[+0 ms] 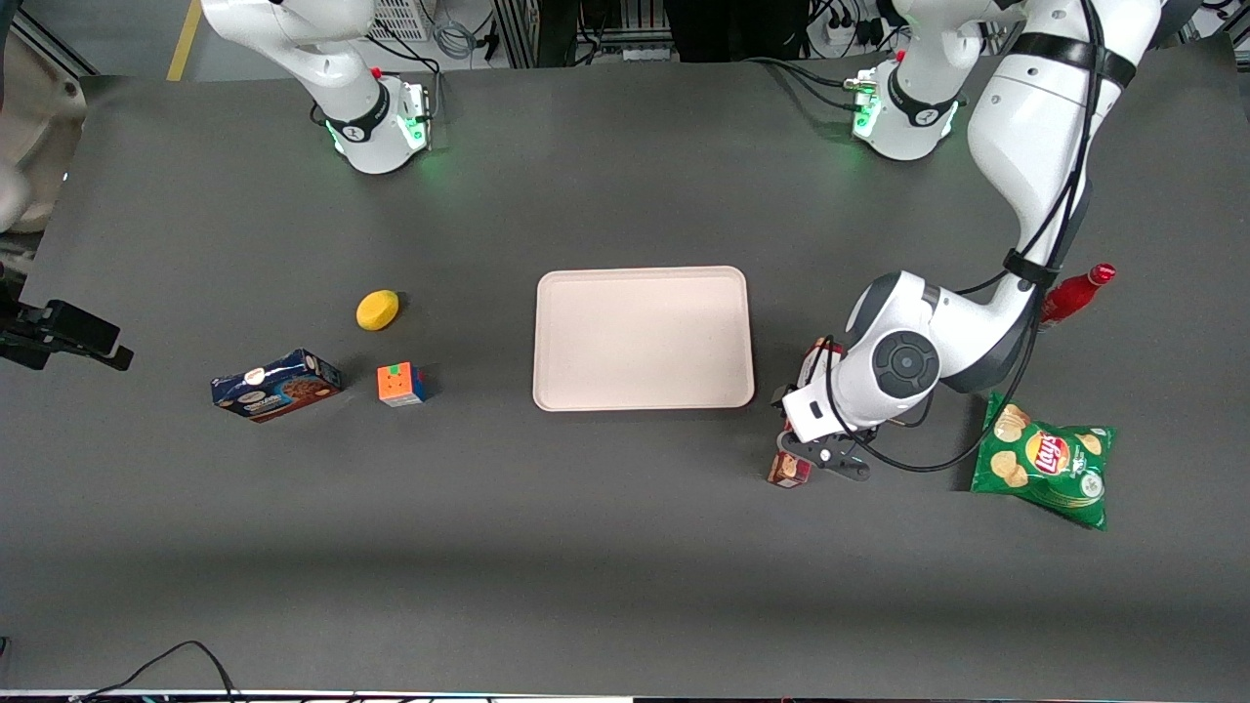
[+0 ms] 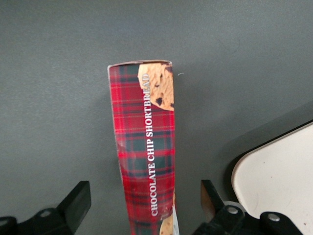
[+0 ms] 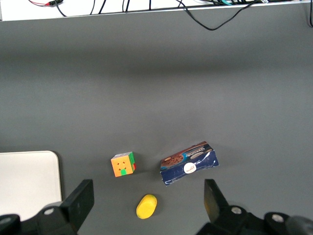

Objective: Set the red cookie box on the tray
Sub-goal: 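Close the left gripper on the top of the shortbread box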

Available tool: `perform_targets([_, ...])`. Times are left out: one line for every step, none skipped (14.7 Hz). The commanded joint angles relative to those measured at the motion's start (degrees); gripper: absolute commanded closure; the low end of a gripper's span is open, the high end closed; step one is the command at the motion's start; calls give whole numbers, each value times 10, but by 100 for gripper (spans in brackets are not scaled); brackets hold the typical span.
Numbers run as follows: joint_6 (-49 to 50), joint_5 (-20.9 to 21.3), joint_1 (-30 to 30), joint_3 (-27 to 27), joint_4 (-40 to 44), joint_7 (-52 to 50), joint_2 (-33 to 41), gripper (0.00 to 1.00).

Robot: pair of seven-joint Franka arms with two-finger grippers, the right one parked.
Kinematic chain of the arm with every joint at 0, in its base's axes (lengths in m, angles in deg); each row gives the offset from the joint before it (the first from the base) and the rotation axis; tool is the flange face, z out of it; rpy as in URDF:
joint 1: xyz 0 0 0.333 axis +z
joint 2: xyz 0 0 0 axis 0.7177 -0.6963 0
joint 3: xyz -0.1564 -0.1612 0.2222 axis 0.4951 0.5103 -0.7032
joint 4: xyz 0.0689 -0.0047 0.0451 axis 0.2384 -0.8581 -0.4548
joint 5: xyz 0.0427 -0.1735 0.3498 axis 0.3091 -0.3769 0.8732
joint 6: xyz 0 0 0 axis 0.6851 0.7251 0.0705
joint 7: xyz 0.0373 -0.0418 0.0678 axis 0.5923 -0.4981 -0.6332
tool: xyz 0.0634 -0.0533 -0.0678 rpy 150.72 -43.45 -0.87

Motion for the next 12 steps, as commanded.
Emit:
perform_targets([-30, 11, -4, 0, -21, -18, 1, 0])
perform_targets([-30, 11, -4, 0, -21, -18, 1, 0])
perform_targets([-30, 11, -5, 0, -21, -18, 0, 0])
perform_targets([-30, 11, -5, 0, -21, -17, 0, 16])
perform_targets([-30, 11, -5, -1, -20, -16, 0, 52])
perform_targets([-29, 11, -5, -1, -19, -15, 0, 76])
perform_targets([-27, 11, -5, -1, -17, -13, 0, 93])
perform_targets([-23, 11, -5, 0, -16, -13, 1, 100])
perform_targets([-22, 11, -5, -1, -15, -13, 2, 100])
perform_targets([-21, 11, -5, -1, -15, -14, 2, 100])
perform_targets([-20, 11, -5, -1, -13, -12, 2, 100])
perform_targets([-12, 11, -5, -1, -7, -11, 4, 100])
